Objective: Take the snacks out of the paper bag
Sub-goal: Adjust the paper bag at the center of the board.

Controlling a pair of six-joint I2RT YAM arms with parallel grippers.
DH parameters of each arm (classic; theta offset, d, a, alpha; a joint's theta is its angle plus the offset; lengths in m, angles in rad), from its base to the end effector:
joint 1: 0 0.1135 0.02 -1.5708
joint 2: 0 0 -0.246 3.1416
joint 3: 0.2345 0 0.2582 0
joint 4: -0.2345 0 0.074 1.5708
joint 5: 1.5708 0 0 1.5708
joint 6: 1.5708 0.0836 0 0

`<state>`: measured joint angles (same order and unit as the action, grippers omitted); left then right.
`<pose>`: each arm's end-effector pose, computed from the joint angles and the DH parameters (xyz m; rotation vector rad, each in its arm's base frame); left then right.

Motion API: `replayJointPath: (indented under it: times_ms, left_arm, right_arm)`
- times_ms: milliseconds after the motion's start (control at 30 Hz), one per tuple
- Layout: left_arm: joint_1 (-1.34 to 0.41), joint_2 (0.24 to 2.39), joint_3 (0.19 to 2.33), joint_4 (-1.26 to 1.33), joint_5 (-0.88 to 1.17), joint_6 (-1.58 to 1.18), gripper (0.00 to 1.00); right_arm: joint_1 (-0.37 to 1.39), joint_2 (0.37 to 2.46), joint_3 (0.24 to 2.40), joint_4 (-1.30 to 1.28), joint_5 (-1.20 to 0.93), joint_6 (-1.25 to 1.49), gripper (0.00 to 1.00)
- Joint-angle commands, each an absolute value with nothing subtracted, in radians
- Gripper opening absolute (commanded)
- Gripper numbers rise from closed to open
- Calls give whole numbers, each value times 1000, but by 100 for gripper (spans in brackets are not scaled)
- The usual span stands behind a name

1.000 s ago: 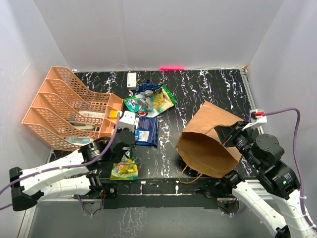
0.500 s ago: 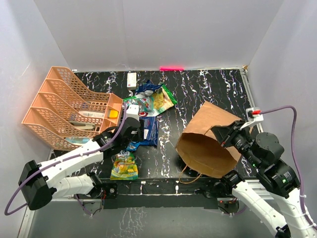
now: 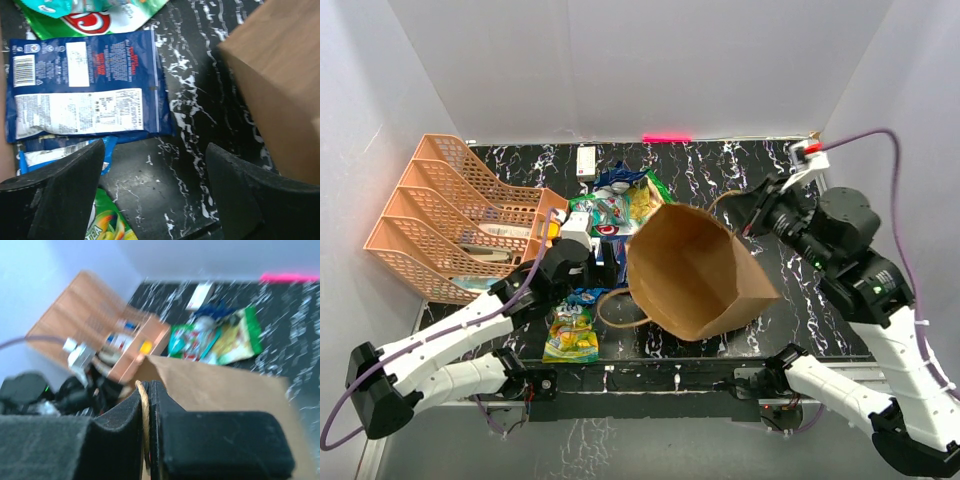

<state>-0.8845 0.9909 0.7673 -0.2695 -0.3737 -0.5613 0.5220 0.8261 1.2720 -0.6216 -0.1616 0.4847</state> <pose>0.1992 -0.1951 0.2502 0.1014 2.0649 -0.5213 0.1737 0.1154 0.4295 -0.1577 1.8203 0.8662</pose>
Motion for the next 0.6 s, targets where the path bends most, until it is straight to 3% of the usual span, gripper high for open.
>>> replayJointPath:
  times_ms: [0, 167, 567]
  left_arm:
    - [-878, 890, 745, -230, -268, -597, 84]
    - [-878, 849, 774, -222, -193, -598, 92]
    - [-879, 908, 813, -215, -118, -590, 98]
  right_arm:
    - [524, 846, 1396, -663, 231, 400, 8]
    - [524, 825, 1313, -686, 488, 345, 8]
    - [524, 783, 1262, -844, 717, 389, 8]
